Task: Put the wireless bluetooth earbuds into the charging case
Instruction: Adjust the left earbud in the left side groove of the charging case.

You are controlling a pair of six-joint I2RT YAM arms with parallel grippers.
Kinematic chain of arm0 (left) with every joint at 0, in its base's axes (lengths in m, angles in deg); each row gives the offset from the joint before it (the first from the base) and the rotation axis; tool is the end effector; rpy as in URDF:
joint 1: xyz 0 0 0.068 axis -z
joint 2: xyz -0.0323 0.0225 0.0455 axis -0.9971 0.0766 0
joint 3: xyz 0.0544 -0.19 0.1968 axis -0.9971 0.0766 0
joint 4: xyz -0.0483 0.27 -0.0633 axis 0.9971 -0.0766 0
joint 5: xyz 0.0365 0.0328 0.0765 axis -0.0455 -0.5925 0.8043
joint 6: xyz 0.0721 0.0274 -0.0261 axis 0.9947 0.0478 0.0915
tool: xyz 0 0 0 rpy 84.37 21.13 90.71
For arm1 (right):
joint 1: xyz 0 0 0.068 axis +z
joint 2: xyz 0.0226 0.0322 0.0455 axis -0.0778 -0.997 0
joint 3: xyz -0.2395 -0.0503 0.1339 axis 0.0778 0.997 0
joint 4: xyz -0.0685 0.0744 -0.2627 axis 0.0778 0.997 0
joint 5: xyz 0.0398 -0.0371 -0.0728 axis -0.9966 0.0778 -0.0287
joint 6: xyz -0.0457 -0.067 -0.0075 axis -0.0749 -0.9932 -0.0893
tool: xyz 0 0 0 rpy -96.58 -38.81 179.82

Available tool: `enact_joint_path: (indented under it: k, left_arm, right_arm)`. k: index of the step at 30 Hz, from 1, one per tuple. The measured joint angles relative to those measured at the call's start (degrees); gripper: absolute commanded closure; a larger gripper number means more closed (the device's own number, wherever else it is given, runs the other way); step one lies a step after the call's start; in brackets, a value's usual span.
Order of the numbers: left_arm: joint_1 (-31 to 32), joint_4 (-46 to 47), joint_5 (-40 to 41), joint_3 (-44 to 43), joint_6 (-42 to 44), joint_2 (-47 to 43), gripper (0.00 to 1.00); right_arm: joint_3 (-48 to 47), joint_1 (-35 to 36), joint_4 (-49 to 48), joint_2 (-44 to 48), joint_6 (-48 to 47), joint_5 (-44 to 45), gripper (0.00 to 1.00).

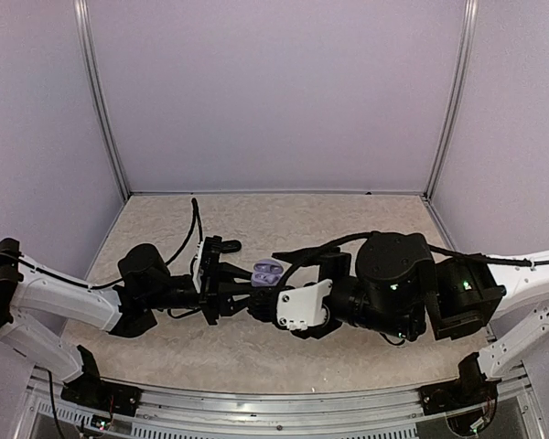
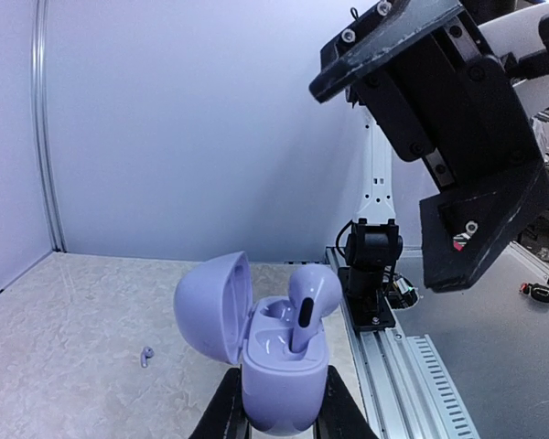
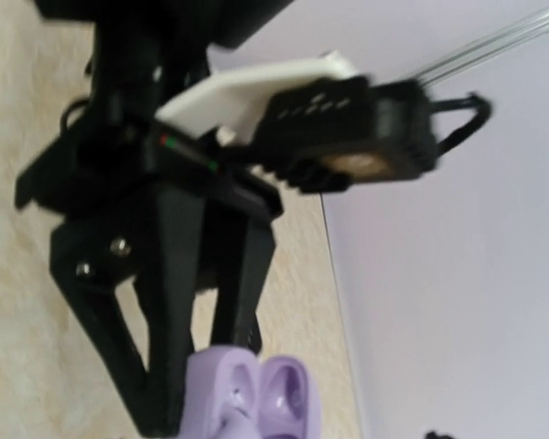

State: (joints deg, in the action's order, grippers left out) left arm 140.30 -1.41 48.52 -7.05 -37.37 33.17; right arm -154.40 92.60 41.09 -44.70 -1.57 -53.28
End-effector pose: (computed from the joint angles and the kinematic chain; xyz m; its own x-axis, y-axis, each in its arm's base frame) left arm 0.1511 -0.2790 0.2265 0.0075 -0.1306 -0.9914 0.9991 0.0415 0.0020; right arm 0.0482 0.3444 0.3473 0.5531 -0.5998 -0.5782 -0.6260 0.1586 -0.7635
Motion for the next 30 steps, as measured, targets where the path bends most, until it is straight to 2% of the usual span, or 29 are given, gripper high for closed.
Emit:
enact_joint_path:
  k: [3, 6, 12, 17, 30]
  left_arm:
    - [-0.02, 0.13, -0.11, 0.0, -0.02, 0.02, 1.0]
    - [-0.02, 0.17, -0.2, 0.0, 0.0, 0.02, 1.0]
    - [-0.02, 0.57, -0.83, 0.0, -0.11, 0.04, 1.0]
    - [-0.02, 1.46, -1.57, 0.0, -0.39, 0.2, 1.0]
    - [-0.02, 1.92, -1.92, 0.0, -0.85, 0.79, 1.0]
  right_arm:
    - [0.37, -0.02, -0.42, 1.88, 2.6, -1.46, 0.42]
    - [1.07, -1.05, -0.61, 4.66, 5.95, -3.96, 0.47]
    - [1.92, -6.84, -0.74, 9.81, 15.89, -9.97, 0.48]
    - [3.23, -8.39, -0.79, 10.03, 21.16, -13.27, 0.48]
    - [3.85, -11.58, -0.39, 7.1, 25.92, -17.11, 0.48]
